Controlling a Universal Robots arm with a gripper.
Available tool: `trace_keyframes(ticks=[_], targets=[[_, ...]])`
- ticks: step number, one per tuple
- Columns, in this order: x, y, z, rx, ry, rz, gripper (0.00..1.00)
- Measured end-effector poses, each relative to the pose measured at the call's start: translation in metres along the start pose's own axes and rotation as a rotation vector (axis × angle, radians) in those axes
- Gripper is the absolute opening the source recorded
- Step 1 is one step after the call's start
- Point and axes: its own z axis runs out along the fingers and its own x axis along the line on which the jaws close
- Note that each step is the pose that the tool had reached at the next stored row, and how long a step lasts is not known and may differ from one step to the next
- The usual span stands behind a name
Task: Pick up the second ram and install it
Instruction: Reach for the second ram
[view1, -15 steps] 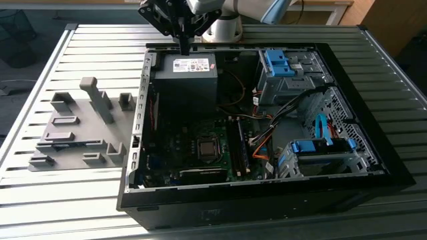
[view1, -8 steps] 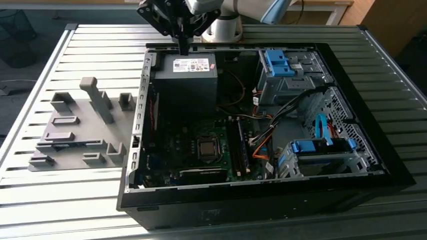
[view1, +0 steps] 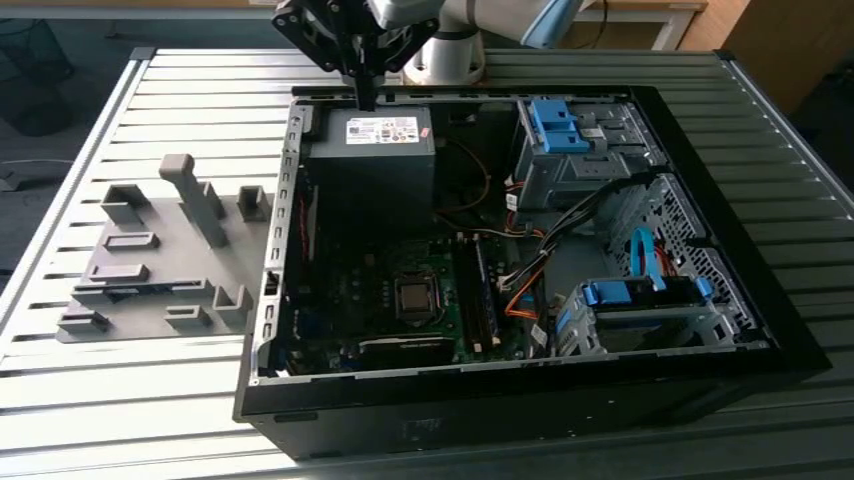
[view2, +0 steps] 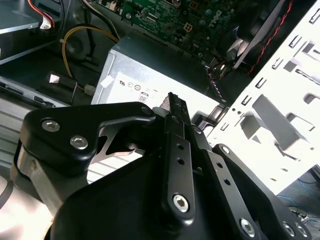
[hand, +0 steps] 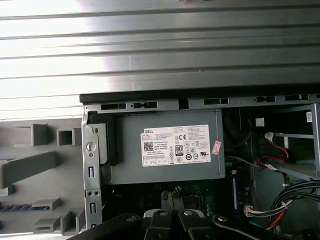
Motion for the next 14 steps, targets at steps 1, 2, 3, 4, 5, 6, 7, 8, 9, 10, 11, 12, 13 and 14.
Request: trace_keyframes(ticks=[1, 2, 3, 4, 5, 6, 7, 8, 9, 10, 11, 12, 13, 14], targets=[[0.0002, 0.0000, 0.0000, 0.0000, 0.0000, 0.000, 0.11], [0.0004, 0.0000, 0.0000, 0.0000, 0.0000, 0.000, 0.11], [0.0007, -0.0001, 0.0000, 0.0000, 0.0000, 0.000, 0.11], [0.0009, -0.0001, 0.0000, 0.0000, 0.0000, 0.000, 0.11], [0.0012, -0.0001, 0.0000, 0.0000, 0.0000, 0.000, 0.11], [0.0014, -0.0001, 0.0000, 0.0000, 0.0000, 0.000, 0.11], [0.0016, -0.0001, 0.0000, 0.0000, 0.0000, 0.000, 0.11], [0.0019, -0.0002, 0.0000, 0.0000, 0.0000, 0.000, 0.11], [0.0021, -0.0002, 0.0000, 0.0000, 0.0000, 0.000, 0.11], [0.0023, -0.0002, 0.0000, 0.0001, 0.0000, 0.000, 0.11], [0.0026, -0.0002, 0.0000, 0.0000, 0.0000, 0.000, 0.11], [0.0028, -0.0002, 0.0000, 0.0000, 0.0000, 0.000, 0.11], [0.0031, -0.0002, 0.0000, 0.0000, 0.0000, 0.000, 0.11], [0.0034, -0.0003, 0.0000, 0.0000, 0.0000, 0.000, 0.11]])
